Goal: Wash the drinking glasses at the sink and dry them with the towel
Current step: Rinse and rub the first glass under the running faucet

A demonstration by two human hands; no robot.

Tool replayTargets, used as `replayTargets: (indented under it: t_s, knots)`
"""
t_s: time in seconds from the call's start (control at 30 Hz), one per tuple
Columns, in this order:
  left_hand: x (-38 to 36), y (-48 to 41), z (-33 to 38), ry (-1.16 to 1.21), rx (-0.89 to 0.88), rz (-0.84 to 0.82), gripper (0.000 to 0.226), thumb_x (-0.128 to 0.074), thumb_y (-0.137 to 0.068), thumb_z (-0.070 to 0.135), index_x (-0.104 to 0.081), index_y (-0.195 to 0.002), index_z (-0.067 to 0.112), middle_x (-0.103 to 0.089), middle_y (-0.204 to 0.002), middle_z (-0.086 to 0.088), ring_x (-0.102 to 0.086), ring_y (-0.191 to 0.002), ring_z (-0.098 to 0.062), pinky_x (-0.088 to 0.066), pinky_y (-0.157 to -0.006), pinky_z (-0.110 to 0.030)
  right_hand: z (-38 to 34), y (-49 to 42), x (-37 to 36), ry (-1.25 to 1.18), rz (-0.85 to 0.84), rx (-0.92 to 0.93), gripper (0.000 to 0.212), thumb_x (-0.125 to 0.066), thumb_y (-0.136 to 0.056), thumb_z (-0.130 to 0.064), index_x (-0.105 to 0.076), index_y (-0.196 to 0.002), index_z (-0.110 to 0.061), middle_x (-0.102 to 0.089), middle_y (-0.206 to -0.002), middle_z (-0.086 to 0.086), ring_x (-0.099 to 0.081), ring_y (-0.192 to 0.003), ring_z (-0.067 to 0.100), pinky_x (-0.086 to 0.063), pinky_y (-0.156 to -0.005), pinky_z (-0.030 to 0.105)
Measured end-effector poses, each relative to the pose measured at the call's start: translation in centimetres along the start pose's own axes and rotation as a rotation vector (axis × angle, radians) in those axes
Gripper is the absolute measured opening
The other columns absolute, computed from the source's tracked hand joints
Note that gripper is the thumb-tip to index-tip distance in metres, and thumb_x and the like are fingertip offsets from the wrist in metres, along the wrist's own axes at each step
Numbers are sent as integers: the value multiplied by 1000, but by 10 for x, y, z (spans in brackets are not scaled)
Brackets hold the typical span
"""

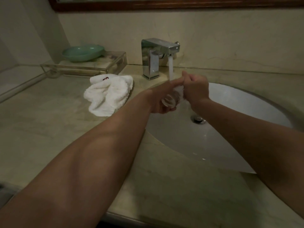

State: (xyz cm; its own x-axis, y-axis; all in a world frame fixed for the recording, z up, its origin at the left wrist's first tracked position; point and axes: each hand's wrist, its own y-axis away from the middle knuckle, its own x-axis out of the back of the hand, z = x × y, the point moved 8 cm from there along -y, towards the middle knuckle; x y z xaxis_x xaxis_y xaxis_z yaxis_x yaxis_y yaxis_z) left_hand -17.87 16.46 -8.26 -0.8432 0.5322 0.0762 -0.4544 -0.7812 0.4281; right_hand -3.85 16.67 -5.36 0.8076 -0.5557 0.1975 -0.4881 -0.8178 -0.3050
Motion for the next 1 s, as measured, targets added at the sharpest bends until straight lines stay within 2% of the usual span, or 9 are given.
replayTargets:
  t_s: [0.13, 0.2, 0.27, 0.4, 0.53, 0.63, 0.73, 0.87, 1.0]
  knots:
    - [6, -2, 1, 64, -25, 46, 55, -59, -92, 68, -65, -100, 14, -66, -78, -6, -56, -45, -9, -59, -67, -27, 2, 8, -9, 36, -116, 12, 40, -48, -101, -46, -65, -75, -22, -61, -67, 2, -59, -59, 15, -47, -54, 30]
    - [5, 0, 1, 124, 5, 32, 50, -61, -96, 57, -64, -100, 7, -68, -85, -13, -58, -40, -10, -53, -50, -19, 2, 20, -23, -18, -284, 38, 36, -51, -98, -54, -64, -96, -21, -67, -87, 0, -67, -78, 16, -54, -60, 35]
    - [1, 5, 3, 216, 0, -5, 35, -60, -101, 37, -62, -91, 4, -66, -74, -14, -57, -36, -10, -42, -35, -13, 1, 27, -29, -6, -326, 78, 46, -61, -90, -61, -60, -108, -19, -68, -98, -3, -70, -89, 14, -61, -65, 35]
    - [2, 3, 2, 165, -16, 29, 31, -63, -95, 38, -69, -96, 8, -70, -81, -9, -68, -63, -17, -49, -49, -18, -8, 18, -21, 175, -210, 218, 38, -60, -95, -49, -64, -88, -12, -67, -85, 4, -64, -79, 18, -53, -70, 36]
    - [4, -4, -5, 37, 41, -8, 75, -50, -89, 76, -71, -114, 9, -75, -95, -11, -69, -66, -19, -45, -50, -19, 1, -2, -3, 25, -6, 68, 45, -56, -96, -34, -56, -53, -20, -49, -54, -1, -48, -57, 19, -43, -59, 36]
    - [4, -5, -1, 9, -15, 4, 77, -59, -81, 83, -72, -110, 12, -72, -89, -8, -69, -75, -20, -49, -46, -21, 5, -6, 0, 68, 13, 52, 48, -56, -92, -44, -67, -61, -9, -59, -56, 15, -59, -56, 37, -56, -58, 47]
    - [4, -3, -1, 41, -17, 23, 59, -63, -87, 73, -69, -107, 19, -71, -86, -6, -73, -70, -22, -49, -46, -20, 6, 1, 0, 116, -20, 23, 46, -52, -96, -48, -71, -73, -13, -64, -65, 10, -64, -68, 32, -56, -69, 44]
    - [13, -5, -1, 163, -6, 97, 38, -59, -96, 48, -70, -103, 12, -74, -85, -9, -72, -65, -20, -47, -45, -19, 7, 24, -30, -130, -363, 3, 45, -58, -96, -53, -61, -114, -12, -69, -101, 7, -72, -90, 22, -63, -74, 46]
    - [17, -8, -4, 91, 28, 133, 51, -46, -98, 48, -74, -115, 8, -77, -82, -13, -69, -53, -19, -42, -45, -15, 1, 25, -32, -59, -365, 76, 39, -60, -96, -49, -60, -105, -11, -66, -93, -2, -67, -77, 6, -57, -61, 23]
